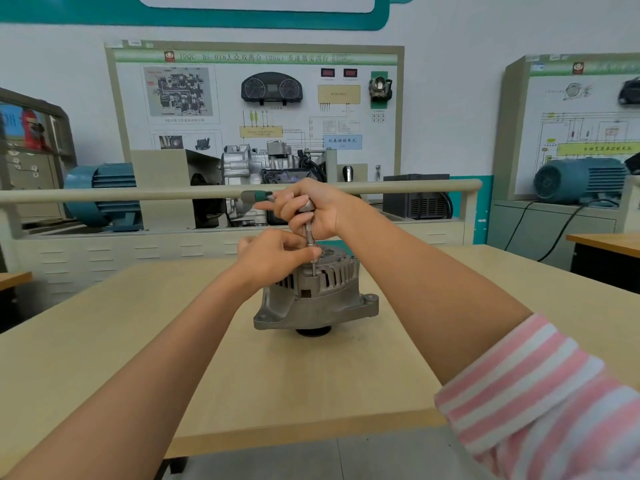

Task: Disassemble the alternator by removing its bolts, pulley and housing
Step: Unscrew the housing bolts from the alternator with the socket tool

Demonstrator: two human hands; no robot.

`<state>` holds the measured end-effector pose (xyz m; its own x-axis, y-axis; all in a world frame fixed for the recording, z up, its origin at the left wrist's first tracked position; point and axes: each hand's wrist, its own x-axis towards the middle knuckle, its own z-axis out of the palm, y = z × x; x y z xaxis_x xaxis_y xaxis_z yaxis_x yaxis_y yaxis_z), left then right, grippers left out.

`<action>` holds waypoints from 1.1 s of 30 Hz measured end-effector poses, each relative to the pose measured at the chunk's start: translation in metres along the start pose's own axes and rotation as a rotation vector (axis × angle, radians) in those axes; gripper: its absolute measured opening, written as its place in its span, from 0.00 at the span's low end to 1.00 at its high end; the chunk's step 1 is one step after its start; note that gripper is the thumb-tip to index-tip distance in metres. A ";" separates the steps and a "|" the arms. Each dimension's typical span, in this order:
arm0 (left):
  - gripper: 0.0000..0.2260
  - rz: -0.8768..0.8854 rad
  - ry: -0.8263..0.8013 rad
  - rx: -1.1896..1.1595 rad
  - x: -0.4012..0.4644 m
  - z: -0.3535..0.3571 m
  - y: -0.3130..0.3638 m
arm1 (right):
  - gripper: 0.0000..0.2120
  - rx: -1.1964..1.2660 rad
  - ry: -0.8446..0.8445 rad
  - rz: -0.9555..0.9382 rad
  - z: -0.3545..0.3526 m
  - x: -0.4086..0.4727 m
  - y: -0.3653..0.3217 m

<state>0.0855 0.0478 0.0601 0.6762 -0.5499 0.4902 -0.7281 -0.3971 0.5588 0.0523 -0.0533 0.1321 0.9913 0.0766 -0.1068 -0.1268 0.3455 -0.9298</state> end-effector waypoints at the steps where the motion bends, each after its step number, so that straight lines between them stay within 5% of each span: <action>1: 0.17 0.001 0.033 -0.008 -0.001 0.002 0.000 | 0.18 0.024 -0.002 -0.009 -0.002 0.000 0.000; 4: 0.12 -0.018 0.149 -0.012 -0.004 0.010 0.002 | 0.15 0.116 0.114 -0.113 -0.005 -0.002 0.003; 10: 0.17 0.023 0.384 0.176 -0.012 0.028 0.009 | 0.10 0.165 0.864 -0.681 0.012 0.011 0.022; 14: 0.15 0.100 0.390 0.238 -0.016 0.030 0.006 | 0.07 0.113 0.841 -0.586 0.019 0.011 0.018; 20: 0.21 0.060 0.283 0.199 -0.010 0.026 0.002 | 0.13 -0.055 0.259 -0.130 0.002 0.003 0.002; 24: 0.22 0.006 0.274 0.145 -0.009 0.025 0.005 | 0.16 -0.007 0.099 -0.060 -0.002 -0.003 0.005; 27: 0.19 -0.005 0.286 0.140 -0.010 0.027 0.007 | 0.17 0.116 0.257 -0.181 -0.002 -0.002 0.006; 31: 0.18 -0.022 0.364 0.198 -0.012 0.030 0.012 | 0.06 0.235 0.825 -0.673 0.013 0.002 0.024; 33: 0.19 -0.023 0.385 0.206 -0.012 0.030 0.012 | 0.08 0.221 0.884 -0.716 0.017 0.006 0.025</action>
<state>0.0651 0.0279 0.0411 0.6571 -0.2409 0.7143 -0.6929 -0.5662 0.4465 0.0547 -0.0283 0.1143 0.5056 -0.8531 0.1289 0.5564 0.2082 -0.8044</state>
